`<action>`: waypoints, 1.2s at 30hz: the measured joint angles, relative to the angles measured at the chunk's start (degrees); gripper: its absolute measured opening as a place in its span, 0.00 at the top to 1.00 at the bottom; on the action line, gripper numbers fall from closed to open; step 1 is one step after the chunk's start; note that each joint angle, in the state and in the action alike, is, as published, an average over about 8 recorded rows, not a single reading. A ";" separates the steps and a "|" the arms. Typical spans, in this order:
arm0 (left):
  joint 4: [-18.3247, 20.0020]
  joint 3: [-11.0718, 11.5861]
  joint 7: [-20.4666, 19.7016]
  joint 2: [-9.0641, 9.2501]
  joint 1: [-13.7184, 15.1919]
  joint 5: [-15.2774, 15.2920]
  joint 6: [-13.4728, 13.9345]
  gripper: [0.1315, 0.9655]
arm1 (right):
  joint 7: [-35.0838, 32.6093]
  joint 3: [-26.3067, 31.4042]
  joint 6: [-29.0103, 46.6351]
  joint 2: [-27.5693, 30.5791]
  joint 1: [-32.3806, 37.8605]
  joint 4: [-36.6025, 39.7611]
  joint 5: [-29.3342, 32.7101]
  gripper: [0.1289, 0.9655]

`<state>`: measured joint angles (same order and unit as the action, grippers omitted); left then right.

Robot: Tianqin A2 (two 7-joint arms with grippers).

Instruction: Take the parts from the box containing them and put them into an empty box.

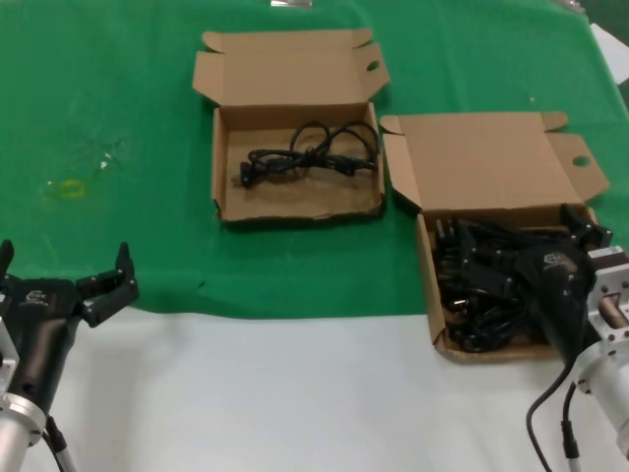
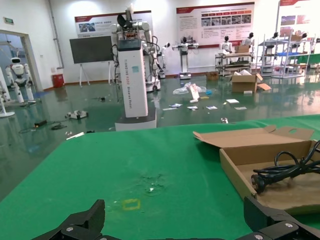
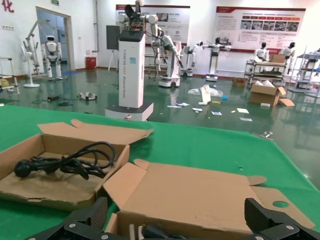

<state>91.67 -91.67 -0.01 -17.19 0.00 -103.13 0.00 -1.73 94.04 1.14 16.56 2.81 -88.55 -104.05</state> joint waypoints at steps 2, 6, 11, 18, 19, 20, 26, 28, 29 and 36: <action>0.00 0.00 0.00 0.00 0.00 0.00 0.00 0.00 | 0.10 -0.14 -0.07 0.04 -0.17 -0.19 0.06 0.00; 0.00 0.00 0.00 0.00 0.00 0.00 0.00 0.00 | 0.13 -0.19 -0.09 0.05 -0.23 -0.25 0.07 0.00; 0.00 0.00 0.00 0.00 0.00 0.00 0.00 0.00 | 0.14 -0.20 -0.09 0.05 -0.23 -0.26 0.07 0.00; 0.00 0.00 0.01 0.00 0.00 0.00 0.00 0.00 | 0.14 -0.20 -0.09 0.05 -0.23 -0.26 0.07 0.00; 0.00 0.00 0.01 0.00 0.00 0.00 0.00 0.00 | 0.14 -0.20 -0.09 0.05 -0.23 -0.26 0.07 0.00; 0.00 0.00 0.01 0.00 0.00 0.00 0.00 0.00 | 0.14 -0.20 -0.09 0.05 -0.23 -0.26 0.07 0.00; 0.00 0.00 0.02 0.00 0.00 0.00 0.00 0.00 | 0.14 -0.20 -0.09 0.05 -0.23 -0.26 0.07 0.00; 0.00 0.00 0.02 0.00 0.00 0.00 0.00 0.00 | 0.14 -0.20 -0.09 0.05 -0.23 -0.26 0.07 0.00; 0.00 0.00 0.02 0.00 0.00 0.00 0.00 0.00 | 0.14 -0.20 -0.09 0.05 -0.23 -0.26 0.07 0.00; 0.00 0.00 0.01 0.00 0.00 0.00 0.00 0.00 | 0.14 -0.20 -0.09 0.05 -0.23 -0.26 0.07 0.00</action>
<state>91.67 -91.67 0.01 -17.19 0.00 -103.13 0.00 -1.59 93.85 1.04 16.61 2.57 -88.81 -103.98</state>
